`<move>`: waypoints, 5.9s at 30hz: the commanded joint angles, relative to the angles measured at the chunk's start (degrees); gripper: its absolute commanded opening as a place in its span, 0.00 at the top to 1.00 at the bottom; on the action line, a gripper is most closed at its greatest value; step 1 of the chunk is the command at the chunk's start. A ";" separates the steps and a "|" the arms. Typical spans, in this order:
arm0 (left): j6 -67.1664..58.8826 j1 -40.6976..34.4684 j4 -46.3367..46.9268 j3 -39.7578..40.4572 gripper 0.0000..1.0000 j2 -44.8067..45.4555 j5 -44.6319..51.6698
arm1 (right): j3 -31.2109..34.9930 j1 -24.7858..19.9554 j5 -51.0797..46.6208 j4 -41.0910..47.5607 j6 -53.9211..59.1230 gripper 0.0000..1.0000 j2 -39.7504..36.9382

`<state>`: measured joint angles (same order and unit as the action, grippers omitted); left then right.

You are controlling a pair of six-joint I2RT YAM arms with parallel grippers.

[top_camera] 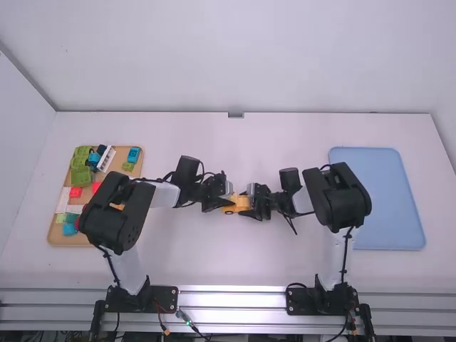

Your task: Assemble lego blocks to make yellow taxi

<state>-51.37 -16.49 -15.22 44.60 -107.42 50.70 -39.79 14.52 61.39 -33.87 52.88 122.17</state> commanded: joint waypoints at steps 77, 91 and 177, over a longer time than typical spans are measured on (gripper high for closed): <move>-0.68 -0.13 -1.25 0.79 0.98 -6.69 4.24 | -4.07 -0.66 3.08 11.63 6.75 0.53 1.18; -0.85 0.20 -1.14 0.79 0.38 -6.67 3.78 | -4.52 -0.63 2.67 11.41 5.49 0.52 1.18; 2.08 0.79 16.96 12.33 0.66 8.26 -12.90 | -4.52 -0.66 1.60 8.83 2.16 0.51 1.18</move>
<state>-49.08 -15.77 0.71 53.76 -104.77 45.50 -44.23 13.50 62.39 -23.53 58.22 122.15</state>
